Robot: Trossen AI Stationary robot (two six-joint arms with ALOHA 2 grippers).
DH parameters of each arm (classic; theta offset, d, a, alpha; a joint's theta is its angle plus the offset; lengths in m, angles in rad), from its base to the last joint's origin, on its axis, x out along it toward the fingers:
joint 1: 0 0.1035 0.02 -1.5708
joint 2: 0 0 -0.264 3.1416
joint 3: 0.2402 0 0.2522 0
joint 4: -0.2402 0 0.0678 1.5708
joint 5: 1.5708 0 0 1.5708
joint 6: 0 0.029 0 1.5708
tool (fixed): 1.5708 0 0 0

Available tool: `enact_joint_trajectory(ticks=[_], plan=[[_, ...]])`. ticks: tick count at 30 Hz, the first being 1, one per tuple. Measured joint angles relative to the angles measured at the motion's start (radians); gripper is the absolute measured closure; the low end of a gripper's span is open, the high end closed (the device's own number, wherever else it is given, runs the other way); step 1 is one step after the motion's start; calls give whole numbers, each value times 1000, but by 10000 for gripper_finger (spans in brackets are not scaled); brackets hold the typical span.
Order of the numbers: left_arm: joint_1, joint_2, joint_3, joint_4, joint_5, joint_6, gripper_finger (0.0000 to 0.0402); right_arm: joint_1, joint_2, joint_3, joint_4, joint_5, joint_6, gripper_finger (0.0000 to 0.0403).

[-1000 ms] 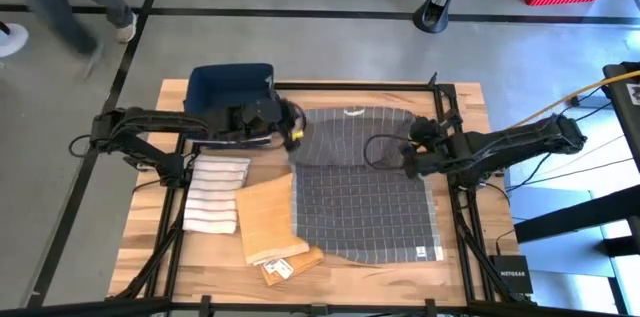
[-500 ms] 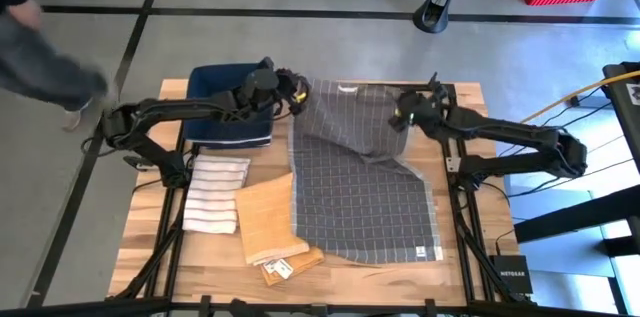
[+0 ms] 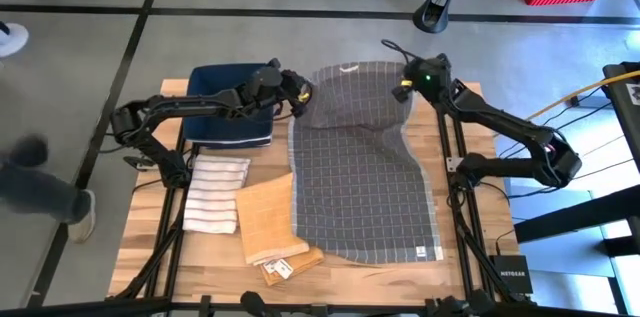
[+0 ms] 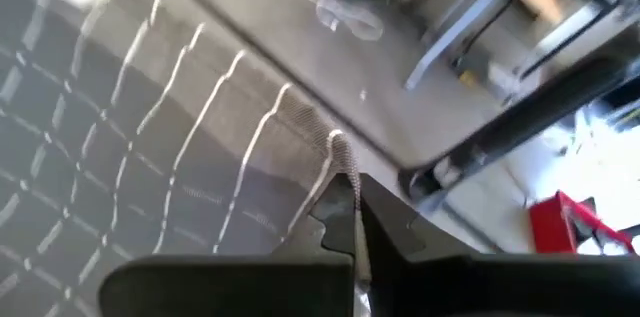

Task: Fold towel
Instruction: Fold the gray pattern towel

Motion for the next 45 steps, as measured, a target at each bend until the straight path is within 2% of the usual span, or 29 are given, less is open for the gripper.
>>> enact_joint_trajectory(ticks=[5,8,10,12,15,17,20,24,28,31,34,38,45], plan=[[0,14,0,-85,37,-105,396,-27,72,0,-118,-109,92,397],[0,29,0,-111,73,-132,384,-25,140,0,-104,-111,105,393],[1,35,0,-117,77,-133,360,-25,183,4,-98,-108,99,377],[3,34,2,-127,77,-132,327,-25,215,25,-116,-58,98,349],[-18,-5,48,-242,74,-134,279,-12,216,94,-260,20,98,302],[-50,-48,96,-348,73,-136,255,5,208,145,-374,10,105,276],[-117,-99,148,-500,77,-169,234,37,183,215,-521,-75,146,250],[-237,-152,163,-660,77,-242,228,109,123,235,-591,-205,230,235],[-380,-152,162,-882,83,-420,228,210,53,235,-625,-315,285,233],[-504,-130,161,-969,106,-578,232,308,14,235,-634,-393,325,233],[-634,-103,131,-941,118,-702,238,421,-5,235,-631,-452,378,233],[-776,-54,58,-816,121,-854,244,585,-12,234,-618,-442,441,233],[-886,89,-5,-712,131,-1029,251,810,-11,178,-506,-346,473,233]])
